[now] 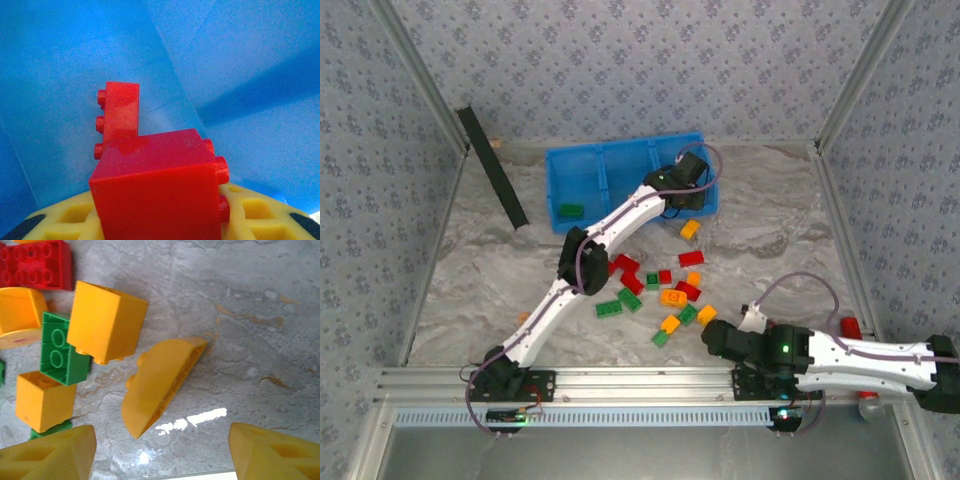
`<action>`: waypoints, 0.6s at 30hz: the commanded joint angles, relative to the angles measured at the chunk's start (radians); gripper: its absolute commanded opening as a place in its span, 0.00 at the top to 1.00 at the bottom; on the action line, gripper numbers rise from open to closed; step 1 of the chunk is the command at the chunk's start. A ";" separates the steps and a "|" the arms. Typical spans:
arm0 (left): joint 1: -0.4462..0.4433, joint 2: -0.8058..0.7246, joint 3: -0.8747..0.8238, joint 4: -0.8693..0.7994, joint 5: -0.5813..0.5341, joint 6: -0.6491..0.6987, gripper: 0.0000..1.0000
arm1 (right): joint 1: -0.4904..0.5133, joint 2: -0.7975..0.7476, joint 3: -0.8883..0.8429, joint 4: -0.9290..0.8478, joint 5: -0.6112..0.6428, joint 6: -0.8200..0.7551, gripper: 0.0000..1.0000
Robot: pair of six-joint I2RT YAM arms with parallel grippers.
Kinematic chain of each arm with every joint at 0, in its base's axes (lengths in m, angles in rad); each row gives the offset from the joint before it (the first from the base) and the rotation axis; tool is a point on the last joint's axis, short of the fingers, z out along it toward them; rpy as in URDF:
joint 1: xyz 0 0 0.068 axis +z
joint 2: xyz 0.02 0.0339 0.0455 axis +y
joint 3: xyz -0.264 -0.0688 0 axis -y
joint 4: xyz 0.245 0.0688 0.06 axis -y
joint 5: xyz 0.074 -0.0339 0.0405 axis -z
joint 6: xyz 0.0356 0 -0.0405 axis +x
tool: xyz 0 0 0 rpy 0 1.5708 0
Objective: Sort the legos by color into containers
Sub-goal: Place the lego in the container.
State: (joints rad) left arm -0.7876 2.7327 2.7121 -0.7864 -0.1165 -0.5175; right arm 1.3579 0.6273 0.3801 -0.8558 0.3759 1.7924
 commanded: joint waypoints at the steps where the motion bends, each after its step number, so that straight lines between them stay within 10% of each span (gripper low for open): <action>1: -0.003 0.026 -0.006 -0.013 0.007 -0.013 0.60 | 0.009 0.006 -0.022 -0.004 0.057 0.061 0.28; 18: -0.005 -0.074 -0.018 -0.017 0.003 0.007 0.33 | -0.061 -0.001 -0.067 0.070 0.035 -0.017 0.32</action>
State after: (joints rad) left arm -0.7906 2.7358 2.7033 -0.7822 -0.1165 -0.5312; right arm 1.3174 0.6308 0.3309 -0.8005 0.3824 1.8069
